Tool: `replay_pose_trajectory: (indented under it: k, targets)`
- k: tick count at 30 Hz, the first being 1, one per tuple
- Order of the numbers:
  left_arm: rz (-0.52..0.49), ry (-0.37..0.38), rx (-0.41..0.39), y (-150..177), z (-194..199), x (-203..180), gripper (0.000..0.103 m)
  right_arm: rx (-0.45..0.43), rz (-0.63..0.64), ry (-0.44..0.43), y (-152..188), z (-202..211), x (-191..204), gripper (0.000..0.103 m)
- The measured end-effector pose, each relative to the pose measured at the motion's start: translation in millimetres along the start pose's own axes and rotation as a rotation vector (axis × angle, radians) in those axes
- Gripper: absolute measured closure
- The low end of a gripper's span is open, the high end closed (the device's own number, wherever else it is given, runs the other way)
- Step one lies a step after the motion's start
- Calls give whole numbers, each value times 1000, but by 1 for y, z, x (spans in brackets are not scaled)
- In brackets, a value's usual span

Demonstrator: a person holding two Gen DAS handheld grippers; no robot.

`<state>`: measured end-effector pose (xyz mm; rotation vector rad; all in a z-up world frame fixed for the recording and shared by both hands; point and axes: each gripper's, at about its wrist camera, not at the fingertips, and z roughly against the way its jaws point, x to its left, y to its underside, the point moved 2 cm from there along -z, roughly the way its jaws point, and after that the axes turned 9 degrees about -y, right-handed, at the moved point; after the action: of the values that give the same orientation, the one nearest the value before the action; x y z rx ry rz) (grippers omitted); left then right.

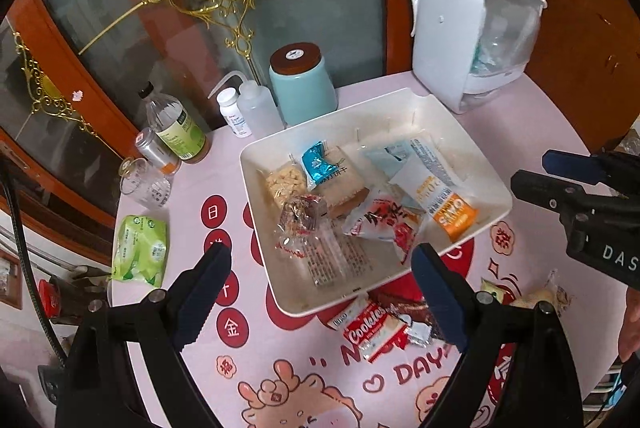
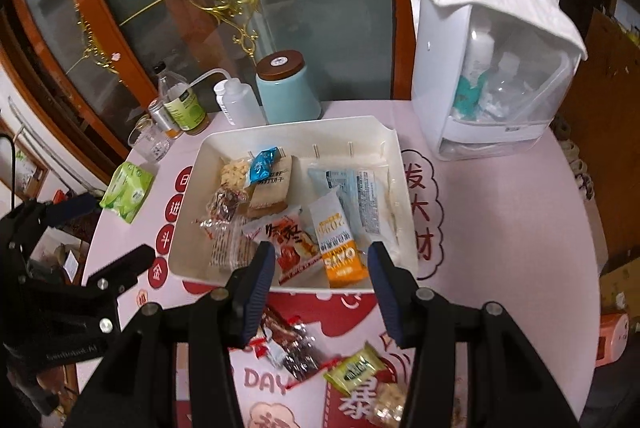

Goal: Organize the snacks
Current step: 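Withdraw both tools from the tray toward the remaining snacks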

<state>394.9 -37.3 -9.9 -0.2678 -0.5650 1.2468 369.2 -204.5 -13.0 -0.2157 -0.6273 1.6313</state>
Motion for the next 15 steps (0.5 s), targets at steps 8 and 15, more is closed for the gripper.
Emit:
replay_pose_trajectory:
  k: [8,15]
  targets:
    - [-1,-28,-22,16,42,-24,12,-28,73,-21,25,49,-12,54]
    - [25,-70,-42,23,73,-52,12,-45,158,-30,49,80,-38,54]
